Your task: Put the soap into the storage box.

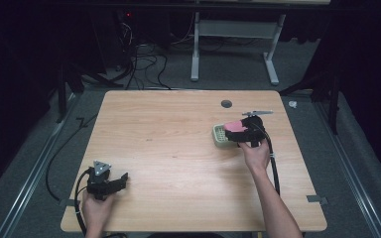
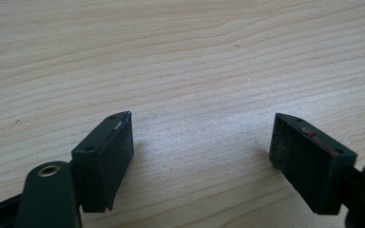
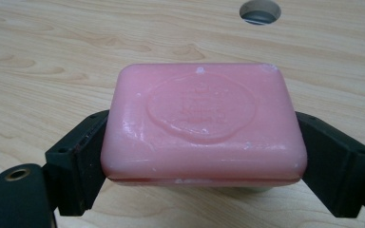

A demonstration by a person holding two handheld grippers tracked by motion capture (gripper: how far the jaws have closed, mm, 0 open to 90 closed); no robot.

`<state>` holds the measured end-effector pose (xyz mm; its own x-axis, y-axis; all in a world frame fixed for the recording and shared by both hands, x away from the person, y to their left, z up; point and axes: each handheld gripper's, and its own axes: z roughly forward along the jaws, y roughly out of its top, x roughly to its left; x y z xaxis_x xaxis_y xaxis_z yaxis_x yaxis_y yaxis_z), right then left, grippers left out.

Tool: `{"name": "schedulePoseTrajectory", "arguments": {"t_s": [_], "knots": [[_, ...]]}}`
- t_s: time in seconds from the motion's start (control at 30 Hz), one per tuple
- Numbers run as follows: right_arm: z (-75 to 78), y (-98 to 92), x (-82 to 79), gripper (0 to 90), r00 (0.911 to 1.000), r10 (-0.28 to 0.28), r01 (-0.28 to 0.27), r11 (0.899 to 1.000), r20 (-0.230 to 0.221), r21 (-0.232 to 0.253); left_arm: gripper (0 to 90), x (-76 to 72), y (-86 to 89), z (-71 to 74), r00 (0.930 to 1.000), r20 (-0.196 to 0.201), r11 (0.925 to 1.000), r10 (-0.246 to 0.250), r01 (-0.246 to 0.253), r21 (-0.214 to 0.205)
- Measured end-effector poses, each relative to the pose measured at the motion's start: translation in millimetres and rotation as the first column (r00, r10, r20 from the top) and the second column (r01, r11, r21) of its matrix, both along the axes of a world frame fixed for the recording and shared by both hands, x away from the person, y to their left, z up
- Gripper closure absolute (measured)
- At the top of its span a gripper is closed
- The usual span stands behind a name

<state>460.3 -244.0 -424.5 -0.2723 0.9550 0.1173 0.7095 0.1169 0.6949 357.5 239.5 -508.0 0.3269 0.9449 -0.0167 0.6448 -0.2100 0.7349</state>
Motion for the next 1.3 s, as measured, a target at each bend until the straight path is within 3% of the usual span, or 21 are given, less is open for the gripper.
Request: {"name": "schedulePoseTrajectory", "arguments": {"t_s": [0.43,0.93,1.3], "knots": [[-17.3,7.7,14.8,13.6,0.9985,-0.047,0.048,0.999,-0.029,0.02,23.2,-0.1,0.0,0.1,1.0,-0.001,1.0,-0.001,0.001,0.001],[-31.4,20.9,29.6,13.6,0.9955,-0.073,0.069,0.996,-0.06,-0.063,23.2,-0.2,0.0,0.1,1.0,-0.001,1.0,-0.002,0.002,0.002],[-38.9,23.8,34.2,13.4,0.9927,-0.096,0.09,0.993,-0.073,-0.075,23.2,-0.2,0.0,0.1,1.0,-0.001,1.0,-0.002,0.002,0.001]]}}
